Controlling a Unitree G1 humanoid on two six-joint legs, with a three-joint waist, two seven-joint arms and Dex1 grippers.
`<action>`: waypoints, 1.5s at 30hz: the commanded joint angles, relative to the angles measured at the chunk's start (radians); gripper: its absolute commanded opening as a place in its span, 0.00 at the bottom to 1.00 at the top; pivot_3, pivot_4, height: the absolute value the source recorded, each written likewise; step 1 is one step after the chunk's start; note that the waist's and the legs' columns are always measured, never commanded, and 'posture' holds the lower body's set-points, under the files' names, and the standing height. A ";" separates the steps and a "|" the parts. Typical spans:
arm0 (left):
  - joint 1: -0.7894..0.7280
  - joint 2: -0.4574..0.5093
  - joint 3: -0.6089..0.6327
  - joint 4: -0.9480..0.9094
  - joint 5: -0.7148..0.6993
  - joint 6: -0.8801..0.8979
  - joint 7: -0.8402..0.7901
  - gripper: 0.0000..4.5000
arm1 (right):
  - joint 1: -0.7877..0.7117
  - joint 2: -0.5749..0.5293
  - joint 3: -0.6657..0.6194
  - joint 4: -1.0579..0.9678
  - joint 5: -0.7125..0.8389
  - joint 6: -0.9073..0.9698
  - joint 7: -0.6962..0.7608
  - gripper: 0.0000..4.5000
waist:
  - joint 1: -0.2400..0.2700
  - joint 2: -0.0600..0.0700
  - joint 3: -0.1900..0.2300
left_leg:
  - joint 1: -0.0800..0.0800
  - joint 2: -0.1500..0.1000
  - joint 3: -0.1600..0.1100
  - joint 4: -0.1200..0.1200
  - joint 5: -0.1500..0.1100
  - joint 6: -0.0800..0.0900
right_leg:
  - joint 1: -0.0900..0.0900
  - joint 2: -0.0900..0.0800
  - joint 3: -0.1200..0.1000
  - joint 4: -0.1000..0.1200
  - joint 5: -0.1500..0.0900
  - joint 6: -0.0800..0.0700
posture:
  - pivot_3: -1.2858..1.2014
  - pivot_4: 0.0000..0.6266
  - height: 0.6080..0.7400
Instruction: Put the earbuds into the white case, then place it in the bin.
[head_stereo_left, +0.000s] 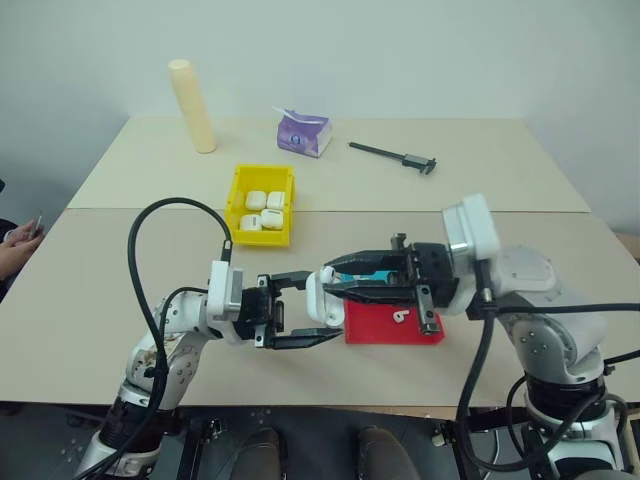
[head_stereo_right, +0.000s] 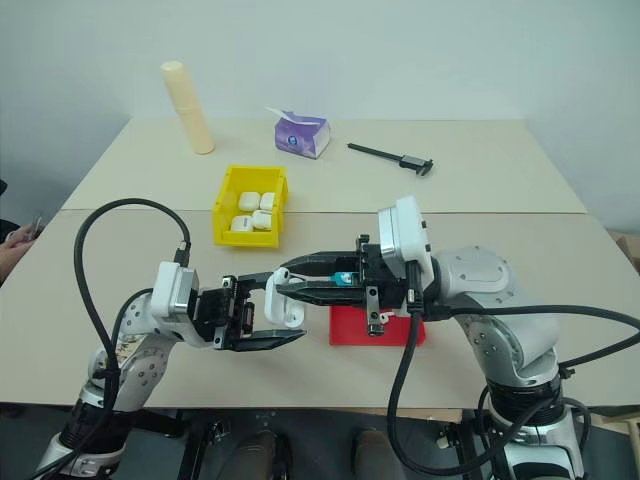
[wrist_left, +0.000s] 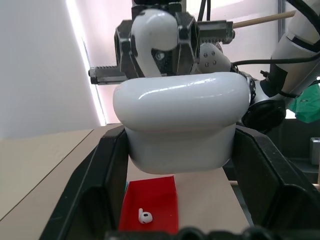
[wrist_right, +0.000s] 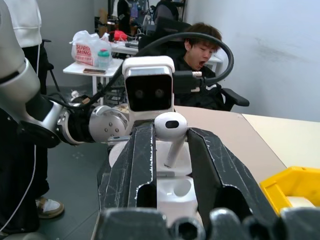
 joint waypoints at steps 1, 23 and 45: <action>-0.004 0.000 0.016 -0.042 0.000 -0.008 -0.002 0.62 | 0.007 0.000 0.009 0.002 -0.026 -0.070 0.003 0.17 | 0.001 0.000 0.000 | 0.000 0.000 0.000 0.000 0.000 0.000 | 0.000 0.000 0.000 0.000 0.000 0.000 | 0.52 0.24 1.00; -0.019 -0.026 0.020 -0.021 0.027 -0.019 -0.002 0.62 | 0.054 -0.046 0.039 0.044 -0.079 -0.193 0.068 0.60 | 0.001 0.000 0.000 | 0.000 0.000 0.000 0.000 0.000 0.000 | 0.000 0.000 0.000 0.000 0.000 0.000 | 0.52 0.24 1.00; 0.169 0.105 0.054 0.148 0.235 -0.232 -0.088 0.62 | -0.595 -0.294 0.533 0.654 -0.726 -0.264 0.326 0.60 | 0.002 0.000 0.000 | -0.002 0.001 0.005 -0.001 0.000 0.000 | -0.004 -0.001 -0.001 -0.001 -0.001 -0.002 | 0.52 0.24 1.00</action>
